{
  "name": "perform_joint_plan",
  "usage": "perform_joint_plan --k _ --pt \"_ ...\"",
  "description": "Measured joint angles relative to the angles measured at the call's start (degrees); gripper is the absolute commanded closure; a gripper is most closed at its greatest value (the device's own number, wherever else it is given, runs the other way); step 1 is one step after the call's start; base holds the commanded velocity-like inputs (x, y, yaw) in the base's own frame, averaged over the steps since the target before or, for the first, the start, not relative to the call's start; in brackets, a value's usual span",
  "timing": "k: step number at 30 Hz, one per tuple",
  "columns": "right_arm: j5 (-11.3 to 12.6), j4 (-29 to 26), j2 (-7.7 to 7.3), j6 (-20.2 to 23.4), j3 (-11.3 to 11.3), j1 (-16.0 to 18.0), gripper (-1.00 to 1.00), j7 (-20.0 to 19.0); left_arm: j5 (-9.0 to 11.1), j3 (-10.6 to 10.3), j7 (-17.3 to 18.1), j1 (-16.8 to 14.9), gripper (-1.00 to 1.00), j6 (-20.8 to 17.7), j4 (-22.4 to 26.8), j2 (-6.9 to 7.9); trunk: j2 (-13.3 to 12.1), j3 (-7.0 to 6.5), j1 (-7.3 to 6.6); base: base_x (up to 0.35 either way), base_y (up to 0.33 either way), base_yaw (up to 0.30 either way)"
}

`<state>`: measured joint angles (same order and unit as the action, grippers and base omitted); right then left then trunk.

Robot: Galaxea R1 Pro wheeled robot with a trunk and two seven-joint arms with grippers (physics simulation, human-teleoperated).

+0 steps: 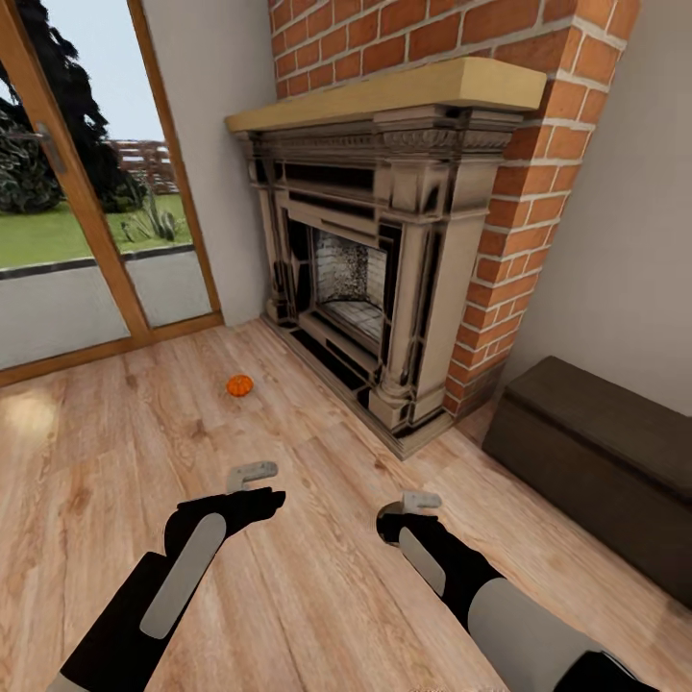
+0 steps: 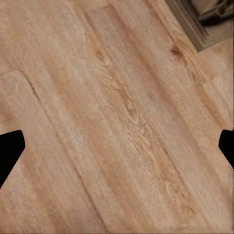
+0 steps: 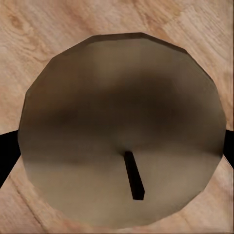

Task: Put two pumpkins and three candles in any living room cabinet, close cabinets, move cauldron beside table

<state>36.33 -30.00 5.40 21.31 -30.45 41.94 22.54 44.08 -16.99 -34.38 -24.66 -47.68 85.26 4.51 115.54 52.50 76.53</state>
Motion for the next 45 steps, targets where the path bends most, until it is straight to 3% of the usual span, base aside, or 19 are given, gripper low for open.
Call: perform_joint_plan --k 45 --pt "0.0 0.0 0.05 0.0 0.0 0.0 1.00 0.0 0.0 -0.1 0.0 0.0 -1.00 0.0 -0.8 0.00 -18.1 -8.08 -9.89 -0.021 0.000 -0.279"
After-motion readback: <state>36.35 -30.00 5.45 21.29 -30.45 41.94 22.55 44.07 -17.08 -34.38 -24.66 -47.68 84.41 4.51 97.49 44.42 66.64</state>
